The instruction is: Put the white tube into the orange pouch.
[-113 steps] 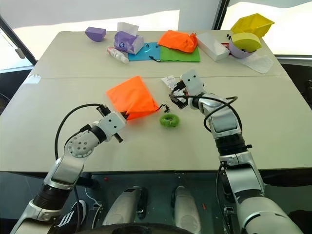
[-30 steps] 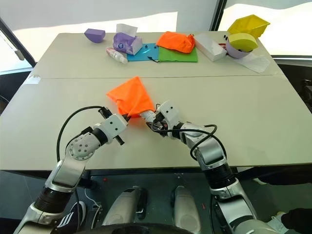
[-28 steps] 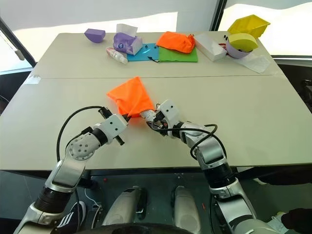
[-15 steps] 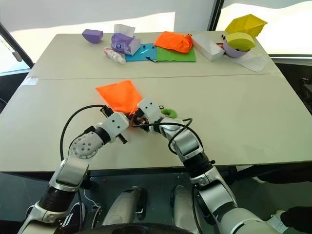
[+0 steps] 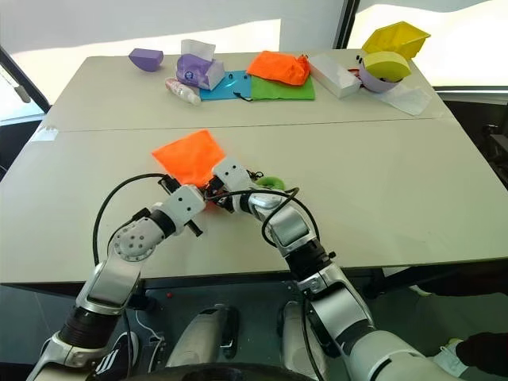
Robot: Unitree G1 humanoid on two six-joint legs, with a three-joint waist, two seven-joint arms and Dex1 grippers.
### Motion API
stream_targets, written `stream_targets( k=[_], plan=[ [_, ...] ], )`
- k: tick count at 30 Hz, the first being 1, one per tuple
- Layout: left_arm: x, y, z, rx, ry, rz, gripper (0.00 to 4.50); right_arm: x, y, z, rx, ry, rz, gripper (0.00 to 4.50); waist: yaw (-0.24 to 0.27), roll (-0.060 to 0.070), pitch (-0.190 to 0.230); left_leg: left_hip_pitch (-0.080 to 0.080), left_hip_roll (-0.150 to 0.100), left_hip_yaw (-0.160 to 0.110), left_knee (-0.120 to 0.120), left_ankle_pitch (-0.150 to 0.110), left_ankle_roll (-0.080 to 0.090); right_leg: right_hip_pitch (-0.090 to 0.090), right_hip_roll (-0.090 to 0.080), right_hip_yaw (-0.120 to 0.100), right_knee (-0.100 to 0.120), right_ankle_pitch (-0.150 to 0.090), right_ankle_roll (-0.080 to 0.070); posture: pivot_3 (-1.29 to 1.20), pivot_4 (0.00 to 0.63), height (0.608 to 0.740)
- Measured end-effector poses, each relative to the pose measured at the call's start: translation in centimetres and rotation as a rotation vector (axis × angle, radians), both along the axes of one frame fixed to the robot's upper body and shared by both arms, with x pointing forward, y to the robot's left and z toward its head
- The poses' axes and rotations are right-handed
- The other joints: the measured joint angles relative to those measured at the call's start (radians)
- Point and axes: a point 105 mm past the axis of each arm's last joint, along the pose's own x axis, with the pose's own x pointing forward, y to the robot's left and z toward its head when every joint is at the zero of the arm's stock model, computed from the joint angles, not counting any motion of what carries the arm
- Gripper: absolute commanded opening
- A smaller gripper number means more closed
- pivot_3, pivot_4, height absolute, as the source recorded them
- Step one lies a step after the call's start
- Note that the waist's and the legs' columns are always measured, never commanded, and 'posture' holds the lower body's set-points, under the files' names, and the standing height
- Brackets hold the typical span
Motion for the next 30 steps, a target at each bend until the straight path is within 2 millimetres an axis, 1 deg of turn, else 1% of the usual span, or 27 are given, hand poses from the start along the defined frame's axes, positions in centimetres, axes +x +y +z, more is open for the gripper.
stream_targets(
  k=[8,15,16,17,19,20,22,25,28,30],
  plan=[
    [0.1,0.1,0.4,-0.008,-0.019,0.008,0.00,0.4,0.9,-0.3,0.086,0.057,-0.029,1.81,-0.003,0.000,0.000,0.000,0.000,0.000,0.000,0.000,0.000,0.000,0.000,0.000,0.000,0.000,0.000,0.00,0.150,0.738],
    [0.0,0.1,0.5,-0.006,-0.033,0.003,0.00,0.6,1.3,-0.3,0.097,0.048,-0.021,1.81,-0.003,0.000,0.000,0.000,0.000,0.000,0.000,0.000,0.000,0.000,0.000,0.000,0.000,0.000,0.000,0.00,0.150,0.738],
    [0.0,0.1,0.6,-0.006,-0.035,0.002,0.00,0.5,1.4,-0.3,0.096,0.048,-0.012,2.85,-0.003,0.000,0.000,0.000,0.000,0.000,0.000,0.000,0.000,0.000,0.000,0.000,0.000,0.000,0.000,0.00,0.150,0.738],
    [-0.1,0.0,0.7,-0.006,-0.040,-0.001,0.00,0.4,1.5,-0.3,0.098,0.050,0.004,3.19,-0.003,0.000,0.000,0.000,0.000,0.000,0.000,0.000,0.000,0.000,0.000,0.000,0.000,0.000,0.000,0.00,0.150,0.738],
    [-0.2,-0.1,0.9,-0.006,-0.050,-0.008,0.00,0.0,1.6,-0.2,0.098,0.047,0.032,4.19,-0.003,0.000,0.000,0.000,0.000,0.000,0.000,0.000,0.000,0.000,0.000,0.000,0.000,0.000,0.000,0.00,0.150,0.738],
    [-0.3,-0.2,1.0,-0.005,-0.055,-0.016,0.00,-0.2,1.5,-0.2,0.097,0.043,0.047,4.44,-0.002,0.000,0.000,0.000,0.000,0.000,-0.001,0.000,0.000,0.000,0.000,0.000,0.000,0.000,0.000,0.00,0.150,0.738],
    [-0.7,-0.4,0.8,-0.006,-0.054,-0.029,0.00,-0.6,1.2,-0.3,0.084,0.036,0.071,4.44,0.001,0.000,0.000,0.000,0.000,0.000,-0.001,0.000,0.000,0.000,-0.001,0.000,-0.001,0.000,0.000,0.00,0.150,0.738],
    [-1.1,-0.6,0.4,-0.005,-0.036,-0.046,0.00,-1.1,-0.4,-0.2,0.031,-0.002,0.117,4.44,0.002,0.000,0.000,0.000,0.000,0.000,-0.001,0.000,0.000,0.001,-0.001,0.000,-0.002,0.000,0.000,0.00,0.150,0.738],
    [-1.1,0.3,-0.6,0.018,0.000,-0.022,0.00,-2.4,-1.3,0.7,-0.021,-0.058,0.205,4.44,-0.001,0.001,0.000,0.000,0.000,0.000,-0.001,0.000,0.000,0.000,-0.001,0.000,-0.002,0.000,0.000,0.00,0.150,0.738],
    [-1.2,0.4,-0.8,0.020,0.009,-0.019,0.00,-2.9,-1.8,0.9,-0.037,-0.064,0.227,4.44,0.001,0.001,0.000,0.000,0.000,0.000,-0.002,0.000,0.000,0.000,-0.001,0.000,-0.002,0.000,0.000,0.00,0.150,0.738]
  ],
)
